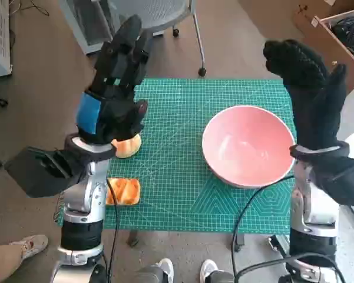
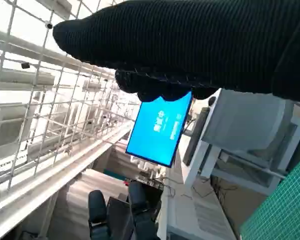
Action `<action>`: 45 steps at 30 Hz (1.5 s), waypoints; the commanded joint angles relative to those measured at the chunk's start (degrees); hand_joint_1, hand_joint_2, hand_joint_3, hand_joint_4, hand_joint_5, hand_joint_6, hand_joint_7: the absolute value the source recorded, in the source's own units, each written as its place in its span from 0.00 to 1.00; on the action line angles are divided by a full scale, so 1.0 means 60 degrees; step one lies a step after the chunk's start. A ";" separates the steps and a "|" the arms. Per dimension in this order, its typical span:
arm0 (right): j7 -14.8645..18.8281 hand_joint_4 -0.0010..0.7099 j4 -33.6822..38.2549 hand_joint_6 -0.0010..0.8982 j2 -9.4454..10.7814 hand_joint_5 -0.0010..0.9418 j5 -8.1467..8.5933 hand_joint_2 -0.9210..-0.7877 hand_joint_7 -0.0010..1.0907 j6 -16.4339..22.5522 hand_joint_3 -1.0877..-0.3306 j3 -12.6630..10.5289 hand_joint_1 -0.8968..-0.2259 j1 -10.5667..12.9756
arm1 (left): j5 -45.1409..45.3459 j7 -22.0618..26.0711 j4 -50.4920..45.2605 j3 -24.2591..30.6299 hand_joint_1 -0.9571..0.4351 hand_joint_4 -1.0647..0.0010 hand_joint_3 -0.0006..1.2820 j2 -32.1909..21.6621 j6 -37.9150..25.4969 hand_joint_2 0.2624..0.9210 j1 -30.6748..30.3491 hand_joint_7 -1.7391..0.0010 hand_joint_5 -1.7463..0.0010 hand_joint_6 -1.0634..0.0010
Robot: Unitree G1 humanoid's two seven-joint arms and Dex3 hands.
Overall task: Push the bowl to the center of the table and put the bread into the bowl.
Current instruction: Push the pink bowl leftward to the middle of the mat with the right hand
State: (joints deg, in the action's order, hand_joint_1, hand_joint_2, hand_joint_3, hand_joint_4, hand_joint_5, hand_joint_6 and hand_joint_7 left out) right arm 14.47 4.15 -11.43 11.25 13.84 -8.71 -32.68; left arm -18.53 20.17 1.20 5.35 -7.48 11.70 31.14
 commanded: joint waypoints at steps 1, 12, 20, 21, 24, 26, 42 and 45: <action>0.0086 0.35 0.0216 0.16 -0.0044 0.00 0.0151 0.00 0.34 -0.0083 0.54 -0.0051 0.37 0.0051 | 0.0046 -0.0042 0.0162 0.0038 0.34 0.99 0.35 0.0090 0.0164 0.94 0.0142 0.72 0.82 1.00; 0.0162 0.35 0.0517 0.16 -0.0001 0.00 0.0242 0.00 0.34 0.0105 0.54 -0.0085 0.36 0.0001 | 0.0278 -0.0171 0.0412 0.0006 0.35 1.00 0.31 0.0208 0.0460 0.96 0.0156 0.53 0.60 1.00; 0.0225 0.34 0.0621 0.16 -0.0016 0.00 0.0332 0.00 0.34 0.0239 0.54 -0.0092 0.36 -0.0014 | 0.0425 -0.0282 0.0499 0.0008 0.37 1.00 0.29 0.0214 0.0619 0.97 0.0196 0.42 0.52 1.00; 0.0223 0.34 0.0599 0.16 -0.0019 0.00 0.0341 0.00 0.34 0.0239 0.54 -0.0088 0.36 -0.0010 | 0.0430 -0.0292 0.0478 0.0014 0.37 1.00 0.29 0.0213 0.0614 0.97 0.0198 0.42 0.51 1.00; 0.0211 0.34 0.0546 0.16 -0.0027 0.00 0.0345 0.00 0.34 0.0254 0.54 -0.0071 0.37 0.0012 | 0.0427 -0.0305 0.0448 0.0025 0.37 1.00 0.29 0.0210 0.0607 0.97 0.0197 0.43 0.53 1.00; 0.0199 0.34 0.0509 0.16 -0.0023 0.00 0.0332 0.00 0.34 0.0274 0.54 -0.0055 0.37 0.0035 | 0.0451 -0.0324 0.0421 0.0020 0.37 1.00 0.29 0.0212 0.0619 0.97 0.0180 0.44 0.54 1.00; 0.0174 0.34 0.0497 0.15 -0.0061 0.00 0.0242 0.00 0.34 0.0375 0.54 -0.0032 0.37 0.0077 | 0.0484 -0.0307 0.0467 0.0000 0.35 1.00 0.36 0.0155 0.0707 0.92 0.0143 0.56 0.66 1.00; 0.0165 0.34 0.0480 0.15 -0.0063 0.00 0.0262 0.00 0.34 0.0351 0.54 -0.0045 0.37 0.0080 | 0.0441 -0.0271 0.0442 -0.0007 0.34 1.00 0.35 0.0136 0.0640 0.93 0.0140 0.60 0.73 1.00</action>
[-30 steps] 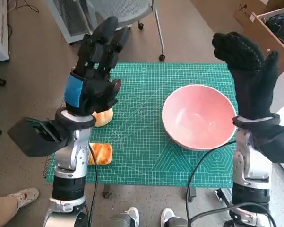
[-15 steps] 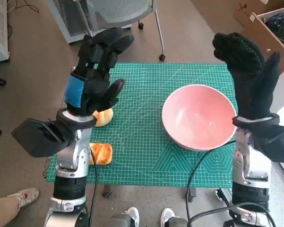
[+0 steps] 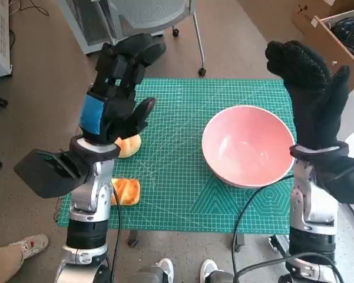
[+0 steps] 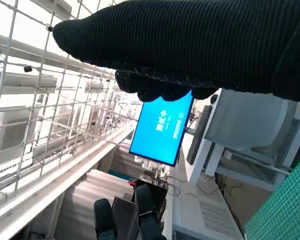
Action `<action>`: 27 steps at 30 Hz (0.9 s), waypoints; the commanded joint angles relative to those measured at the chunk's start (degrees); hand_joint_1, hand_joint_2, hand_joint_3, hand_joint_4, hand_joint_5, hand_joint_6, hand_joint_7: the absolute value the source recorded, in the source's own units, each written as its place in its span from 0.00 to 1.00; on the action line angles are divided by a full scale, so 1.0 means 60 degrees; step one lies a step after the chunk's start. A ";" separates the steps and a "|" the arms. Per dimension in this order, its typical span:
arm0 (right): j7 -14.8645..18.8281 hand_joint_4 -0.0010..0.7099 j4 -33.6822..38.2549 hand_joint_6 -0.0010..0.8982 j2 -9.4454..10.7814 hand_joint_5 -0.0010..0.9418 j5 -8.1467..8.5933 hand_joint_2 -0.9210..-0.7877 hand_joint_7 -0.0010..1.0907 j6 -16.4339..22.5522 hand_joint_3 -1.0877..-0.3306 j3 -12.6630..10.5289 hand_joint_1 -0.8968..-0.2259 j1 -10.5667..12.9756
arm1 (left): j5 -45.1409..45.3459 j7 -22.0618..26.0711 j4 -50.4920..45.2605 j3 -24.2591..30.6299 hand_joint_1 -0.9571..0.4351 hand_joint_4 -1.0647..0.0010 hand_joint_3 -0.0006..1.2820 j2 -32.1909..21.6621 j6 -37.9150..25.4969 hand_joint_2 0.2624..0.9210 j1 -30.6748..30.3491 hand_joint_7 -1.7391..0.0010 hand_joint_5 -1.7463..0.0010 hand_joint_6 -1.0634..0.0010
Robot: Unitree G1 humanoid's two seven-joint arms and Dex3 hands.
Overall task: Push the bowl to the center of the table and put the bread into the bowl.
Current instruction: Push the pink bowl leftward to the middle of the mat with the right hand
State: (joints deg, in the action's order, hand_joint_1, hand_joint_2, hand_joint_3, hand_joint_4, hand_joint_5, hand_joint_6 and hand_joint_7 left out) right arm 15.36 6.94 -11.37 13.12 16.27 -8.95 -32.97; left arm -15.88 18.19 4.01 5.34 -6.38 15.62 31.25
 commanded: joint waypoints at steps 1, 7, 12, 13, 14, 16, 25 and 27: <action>0.0014 0.34 0.0013 0.15 -0.0073 0.00 -0.0046 0.00 0.34 -0.0061 0.54 -0.0010 0.37 0.0129 | -0.0006 0.0067 -0.0028 -0.0008 0.33 1.00 0.35 -0.0051 -0.0023 0.93 0.0119 0.61 0.75 1.00; 0.0093 0.34 0.0098 0.15 -0.0323 0.00 0.0083 0.00 0.35 -0.0017 0.53 -0.0284 0.36 0.0176 | -0.0020 0.0102 -0.0077 -0.0032 0.32 1.00 0.34 -0.0058 -0.0088 0.95 0.0086 0.64 0.80 1.00; 0.0186 0.32 0.1235 0.13 -0.0882 0.00 0.0113 0.00 0.34 0.0634 0.53 -0.0933 0.36 0.0055 | -0.0082 0.0122 -0.0152 -0.0023 0.32 1.00 0.33 -0.0032 -0.0180 0.95 0.0033 0.64 0.81 1.00; 0.0146 0.32 0.1539 0.13 -0.0980 0.00 0.0046 0.00 0.34 0.0833 0.53 -0.1047 0.37 0.0020 | -0.0086 0.0120 -0.0170 -0.0024 0.32 1.00 0.33 -0.0028 -0.0196 0.95 0.0024 0.64 0.81 1.00; -0.0036 0.32 0.2042 0.12 -0.1121 0.00 -0.0148 0.00 0.34 0.1148 0.53 -0.1186 0.37 -0.0038 | -0.0096 0.0117 -0.0191 -0.0018 0.32 1.00 0.33 -0.0029 -0.0219 0.96 0.0013 0.64 0.81 1.00; -0.0435 0.32 0.2966 0.14 -0.1341 0.00 -0.0504 0.00 0.31 0.1667 0.52 -0.1391 0.39 -0.0159 | -0.0118 0.0110 -0.0244 -0.0005 0.32 1.00 0.33 -0.0032 -0.0267 0.96 -0.0011 0.64 0.82 1.00; -0.1644 0.27 0.6640 0.15 -0.1724 0.00 -0.0969 0.00 0.26 0.2727 0.43 -0.1828 0.44 -0.0773 | -0.0147 0.0061 -0.0344 0.0059 0.32 1.00 0.33 -0.0041 -0.0362 0.96 -0.0052 0.64 0.82 1.00; -0.1506 0.26 0.7290 0.15 -0.1627 0.00 -0.0672 0.00 0.26 0.2733 0.42 -0.1969 0.44 -0.0919 | -0.0132 0.0052 -0.0343 0.0069 0.32 1.00 0.33 -0.0041 -0.0348 0.96 -0.0058 0.64 0.82 1.00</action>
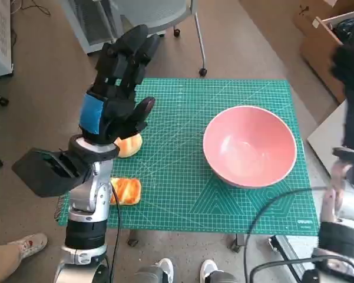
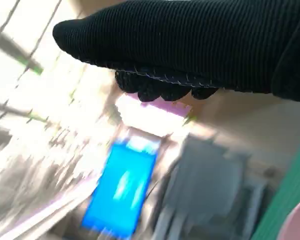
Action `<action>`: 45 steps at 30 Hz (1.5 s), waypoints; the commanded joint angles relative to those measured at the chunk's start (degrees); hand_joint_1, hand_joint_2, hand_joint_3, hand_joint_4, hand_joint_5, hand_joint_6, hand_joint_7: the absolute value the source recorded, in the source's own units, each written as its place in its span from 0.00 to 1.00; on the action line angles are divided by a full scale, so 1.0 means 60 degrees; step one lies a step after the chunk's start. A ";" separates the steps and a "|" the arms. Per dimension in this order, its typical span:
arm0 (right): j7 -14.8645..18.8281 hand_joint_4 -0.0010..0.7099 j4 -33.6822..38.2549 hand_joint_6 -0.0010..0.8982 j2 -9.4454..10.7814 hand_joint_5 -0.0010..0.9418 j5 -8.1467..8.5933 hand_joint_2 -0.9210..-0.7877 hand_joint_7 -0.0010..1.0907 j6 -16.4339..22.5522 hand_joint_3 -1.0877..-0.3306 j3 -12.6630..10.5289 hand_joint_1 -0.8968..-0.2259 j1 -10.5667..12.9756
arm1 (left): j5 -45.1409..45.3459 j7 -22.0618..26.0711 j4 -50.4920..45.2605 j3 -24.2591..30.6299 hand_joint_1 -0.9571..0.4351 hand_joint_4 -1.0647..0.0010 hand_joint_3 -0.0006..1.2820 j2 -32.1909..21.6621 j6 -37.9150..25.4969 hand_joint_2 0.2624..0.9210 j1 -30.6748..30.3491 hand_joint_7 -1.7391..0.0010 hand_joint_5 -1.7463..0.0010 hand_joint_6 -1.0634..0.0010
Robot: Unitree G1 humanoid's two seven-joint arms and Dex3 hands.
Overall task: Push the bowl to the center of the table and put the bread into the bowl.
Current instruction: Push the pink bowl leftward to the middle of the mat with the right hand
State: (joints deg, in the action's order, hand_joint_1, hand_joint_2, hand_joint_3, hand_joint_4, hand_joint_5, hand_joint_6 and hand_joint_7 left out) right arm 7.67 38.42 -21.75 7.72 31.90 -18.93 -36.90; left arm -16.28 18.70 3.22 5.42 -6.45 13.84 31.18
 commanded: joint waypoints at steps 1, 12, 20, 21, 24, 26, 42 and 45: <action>-0.0016 0.26 0.2401 0.15 0.0217 0.00 0.0496 0.00 0.25 0.0046 0.42 -0.0440 0.44 -0.0342 | -0.0050 -0.0037 -0.0202 0.0060 0.32 1.00 0.33 -0.0028 -0.0029 0.96 -0.0049 0.64 0.82 1.00; 0.1050 0.26 0.4422 0.16 0.1069 0.00 0.1490 0.00 0.25 -0.0205 0.40 -0.0849 0.45 -0.0797 | -0.0003 -0.0058 -0.0213 0.0097 0.33 1.00 0.32 -0.0081 -0.0056 0.96 -0.0109 0.64 0.82 1.00; 0.1697 0.22 0.5075 0.17 0.1528 0.00 0.1615 0.00 0.25 -0.0226 0.33 -0.0904 0.47 -0.1015 | 0.0038 -0.0176 -0.0556 0.0154 0.33 1.00 0.32 -0.0182 -0.0249 0.97 -0.0298 0.64 0.82 1.00; 0.1778 0.22 0.5108 0.17 0.1624 0.01 0.1645 0.00 0.25 -0.0255 0.33 -0.0908 0.47 -0.1044 | 0.0038 -0.0194 -0.0617 0.0172 0.33 1.00 0.33 -0.0203 -0.0271 0.97 -0.0341 0.64 0.82 1.00; 0.1905 0.21 0.5151 0.15 0.1946 0.00 0.1693 0.00 0.24 -0.0317 0.32 -0.0883 0.48 -0.1138 | 0.0026 -0.0228 -0.0772 0.0244 0.33 1.00 0.33 -0.0282 -0.0348 0.96 -0.0448 0.63 0.81 1.00; 0.1944 0.20 0.5158 0.14 0.2092 0.00 0.1689 0.00 0.24 -0.0321 0.32 -0.0840 0.49 -0.1172 | -0.0004 -0.0226 -0.0816 0.0289 0.33 1.00 0.33 -0.0329 -0.0391 0.96 -0.0488 0.62 0.81 1.00; 0.1545 0.25 0.5252 0.16 0.3012 0.02 0.0886 0.00 0.25 -0.0650 0.31 0.0135 0.51 -0.1812 | -0.0340 -0.0200 -0.1051 0.0880 0.31 1.00 0.27 -0.0702 -0.0477 1.00 -0.1056 0.62 0.78 1.00; 0.1516 0.25 0.5203 0.15 0.3151 0.01 0.0862 0.00 0.25 -0.0745 0.30 0.0184 0.52 -0.1950 | -0.0344 -0.0225 -0.1065 0.0944 0.31 1.00 0.26 -0.0738 -0.0453 1.00 -0.1133 0.62 0.77 1.00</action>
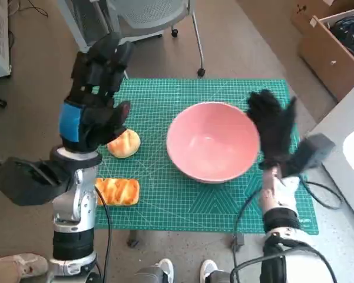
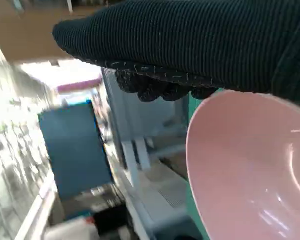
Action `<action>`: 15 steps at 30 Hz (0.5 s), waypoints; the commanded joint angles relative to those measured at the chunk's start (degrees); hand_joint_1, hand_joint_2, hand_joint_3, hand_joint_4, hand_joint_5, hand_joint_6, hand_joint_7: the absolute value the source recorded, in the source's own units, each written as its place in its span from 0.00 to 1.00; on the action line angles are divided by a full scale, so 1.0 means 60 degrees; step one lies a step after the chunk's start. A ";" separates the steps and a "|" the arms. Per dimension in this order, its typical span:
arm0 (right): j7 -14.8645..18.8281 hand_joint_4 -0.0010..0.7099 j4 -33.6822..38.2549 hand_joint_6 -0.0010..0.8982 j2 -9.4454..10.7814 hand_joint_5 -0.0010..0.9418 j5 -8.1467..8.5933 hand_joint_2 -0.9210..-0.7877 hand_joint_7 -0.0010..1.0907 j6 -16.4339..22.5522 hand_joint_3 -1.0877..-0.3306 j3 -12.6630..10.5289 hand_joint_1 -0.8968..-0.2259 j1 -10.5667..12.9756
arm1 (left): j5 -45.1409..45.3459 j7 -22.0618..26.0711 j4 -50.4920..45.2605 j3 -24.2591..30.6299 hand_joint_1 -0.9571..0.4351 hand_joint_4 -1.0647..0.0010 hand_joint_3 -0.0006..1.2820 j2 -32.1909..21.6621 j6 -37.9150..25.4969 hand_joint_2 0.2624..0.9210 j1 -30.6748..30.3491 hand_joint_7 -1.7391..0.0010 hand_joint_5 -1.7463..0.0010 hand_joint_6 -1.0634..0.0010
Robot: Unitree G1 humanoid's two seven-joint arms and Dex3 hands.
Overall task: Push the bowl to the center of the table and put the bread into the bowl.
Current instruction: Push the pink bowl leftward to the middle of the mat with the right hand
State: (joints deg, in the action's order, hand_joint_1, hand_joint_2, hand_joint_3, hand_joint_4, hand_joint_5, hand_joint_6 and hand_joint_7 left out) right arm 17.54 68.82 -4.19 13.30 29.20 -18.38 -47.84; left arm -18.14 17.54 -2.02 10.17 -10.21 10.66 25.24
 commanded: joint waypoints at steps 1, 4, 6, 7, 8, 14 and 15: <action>-0.0177 0.24 0.0118 0.15 0.0293 0.01 -0.0086 0.00 0.25 -0.0335 0.30 0.0122 0.52 -0.0197 | -0.0006 -0.0051 -0.0208 0.0170 0.31 1.00 0.26 -0.0127 0.0107 1.00 -0.0186 0.62 0.77 1.00; -0.0255 0.24 0.0086 0.13 0.0439 0.01 -0.0097 0.00 0.26 -0.0396 0.27 0.0179 0.53 -0.0332 | 0.0071 -0.0088 -0.0262 0.0210 0.30 1.00 0.26 -0.0170 0.0190 1.00 -0.0292 0.63 0.77 1.00; -0.0269 0.24 0.0092 0.12 0.0509 0.01 -0.0095 0.00 0.27 -0.0401 0.26 0.0197 0.53 -0.0395 | 0.0115 -0.0113 -0.0310 0.0229 0.29 1.00 0.26 -0.0195 0.0233 1.00 -0.0360 0.63 0.78 1.00; -0.0282 0.24 0.0092 0.12 0.0536 0.01 -0.0115 0.00 0.27 -0.0409 0.26 0.0224 0.53 -0.0446 | 0.0139 -0.0125 -0.0306 0.0245 0.29 1.00 0.26 -0.0209 0.0271 1.00 -0.0399 0.63 0.78 1.00; -0.0291 0.24 0.0088 0.12 0.0553 0.01 -0.0129 0.00 0.27 -0.0413 0.26 0.0245 0.53 -0.0478 | 0.0155 -0.0136 -0.0311 0.0255 0.29 1.00 0.26 -0.0217 0.0297 1.00 -0.0431 0.64 0.78 1.00; -0.0228 0.24 0.0070 0.10 0.0524 0.00 -0.0147 0.00 0.32 -0.0453 0.24 0.0308 0.53 -0.0617 | 0.0262 -0.0236 -0.0447 0.0311 0.28 0.99 0.25 -0.0255 0.0387 1.00 -0.0638 0.64 0.77 1.00; -0.0192 0.24 0.0035 0.09 0.0487 0.00 -0.0134 0.00 0.33 -0.0446 0.24 0.0305 0.53 -0.0632 | 0.0263 -0.0244 -0.0469 0.0328 0.28 0.99 0.25 -0.0267 0.0403 1.00 -0.0674 0.64 0.77 1.00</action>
State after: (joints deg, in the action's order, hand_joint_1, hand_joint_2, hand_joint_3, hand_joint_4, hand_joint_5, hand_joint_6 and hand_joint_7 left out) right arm 16.45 68.70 -1.08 12.85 27.56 -16.67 -52.01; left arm -17.39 16.47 -3.58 11.57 -11.12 12.10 22.38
